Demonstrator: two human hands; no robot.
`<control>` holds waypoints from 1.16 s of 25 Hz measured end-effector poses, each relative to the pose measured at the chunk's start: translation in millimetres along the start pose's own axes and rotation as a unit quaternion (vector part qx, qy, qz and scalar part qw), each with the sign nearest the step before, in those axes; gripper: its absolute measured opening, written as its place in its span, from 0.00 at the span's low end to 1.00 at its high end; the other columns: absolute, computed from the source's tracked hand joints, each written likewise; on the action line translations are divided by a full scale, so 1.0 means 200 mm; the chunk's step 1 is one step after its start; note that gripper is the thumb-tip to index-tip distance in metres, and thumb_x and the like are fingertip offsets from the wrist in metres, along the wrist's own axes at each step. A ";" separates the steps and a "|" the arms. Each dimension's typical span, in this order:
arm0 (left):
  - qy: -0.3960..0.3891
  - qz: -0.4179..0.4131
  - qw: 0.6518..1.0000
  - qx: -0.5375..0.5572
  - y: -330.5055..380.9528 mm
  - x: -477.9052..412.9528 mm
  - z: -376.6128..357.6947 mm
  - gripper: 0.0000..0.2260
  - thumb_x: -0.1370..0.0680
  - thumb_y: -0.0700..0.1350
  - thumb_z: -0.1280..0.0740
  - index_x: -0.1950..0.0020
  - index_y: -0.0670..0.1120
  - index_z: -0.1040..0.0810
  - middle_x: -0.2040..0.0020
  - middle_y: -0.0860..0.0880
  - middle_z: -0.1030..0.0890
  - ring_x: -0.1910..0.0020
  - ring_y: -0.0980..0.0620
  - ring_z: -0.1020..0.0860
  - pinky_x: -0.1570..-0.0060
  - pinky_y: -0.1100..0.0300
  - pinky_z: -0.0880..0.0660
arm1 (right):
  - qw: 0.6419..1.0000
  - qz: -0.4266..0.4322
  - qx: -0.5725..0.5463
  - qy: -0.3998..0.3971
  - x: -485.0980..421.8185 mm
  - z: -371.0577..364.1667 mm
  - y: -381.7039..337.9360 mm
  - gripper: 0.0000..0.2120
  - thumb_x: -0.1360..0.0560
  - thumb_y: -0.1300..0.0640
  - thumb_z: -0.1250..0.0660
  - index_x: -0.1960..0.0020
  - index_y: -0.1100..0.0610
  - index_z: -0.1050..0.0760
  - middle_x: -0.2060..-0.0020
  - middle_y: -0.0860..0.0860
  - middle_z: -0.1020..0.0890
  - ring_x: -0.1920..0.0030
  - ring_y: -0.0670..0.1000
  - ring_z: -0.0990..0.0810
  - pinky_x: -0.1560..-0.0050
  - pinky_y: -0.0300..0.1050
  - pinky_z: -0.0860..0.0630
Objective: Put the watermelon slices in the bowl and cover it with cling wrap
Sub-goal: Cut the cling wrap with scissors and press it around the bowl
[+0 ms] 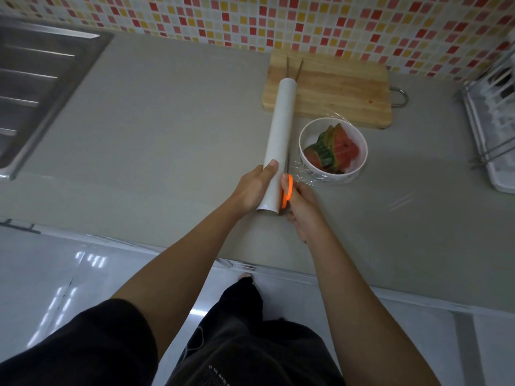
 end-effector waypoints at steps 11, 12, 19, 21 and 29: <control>-0.014 0.003 1.000 0.000 -0.04 0.05 0.04 0.23 0.30 0.66 0.41 0.52 0.48 0.23 0.47 0.42 0.19 0.48 0.43 0.20 0.43 0.45 0.24 | 1.000 -0.001 0.004 -0.004 -0.10 -0.05 -0.07 0.14 0.26 0.43 0.36 0.49 0.53 0.24 0.58 0.48 0.20 0.59 0.44 0.23 0.64 0.38 0.31; -0.015 0.003 1.000 0.000 -0.04 0.05 0.04 0.23 0.30 0.66 0.41 0.52 0.49 0.23 0.47 0.43 0.19 0.49 0.44 0.20 0.44 0.47 0.24 | 1.000 -0.015 0.017 0.009 -0.10 -0.04 -0.06 0.14 0.27 0.41 0.36 0.49 0.51 0.25 0.58 0.48 0.21 0.59 0.44 0.25 0.64 0.40 0.33; -0.028 -0.001 1.000 0.008 -0.07 0.06 0.10 0.23 0.30 0.67 0.41 0.49 0.51 0.22 0.46 0.45 0.19 0.50 0.47 0.20 0.45 0.51 0.25 | 1.000 0.009 0.008 0.014 -0.16 -0.06 -0.11 0.13 0.28 0.40 0.35 0.58 0.49 0.29 0.70 0.44 0.27 0.72 0.41 0.31 0.79 0.31 0.39; -0.031 -0.001 0.999 0.008 -0.08 0.07 0.11 0.22 0.30 0.66 0.40 0.48 0.52 0.22 0.45 0.46 0.19 0.48 0.48 0.20 0.44 0.51 0.25 | 1.000 0.012 0.016 0.022 -0.17 -0.05 -0.11 0.13 0.27 0.40 0.35 0.60 0.49 0.29 0.70 0.44 0.27 0.73 0.40 0.30 0.79 0.31 0.39; -0.033 -0.010 0.999 0.005 -0.06 0.04 0.17 0.26 0.29 0.65 0.40 0.47 0.44 0.22 0.46 0.40 0.18 0.48 0.41 0.20 0.42 0.43 0.26 | 0.999 -0.014 -0.041 -0.017 -0.17 -0.13 -0.04 0.17 0.27 0.39 0.36 0.69 0.48 0.32 0.76 0.42 0.30 0.75 0.40 0.34 0.77 0.35 0.46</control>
Point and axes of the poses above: each hand's wrist, its own x-axis away from the middle knuckle, its own z-axis out of the back of the hand, y = z × x, the point moved 9 cm from there along -x, towards the middle knuckle
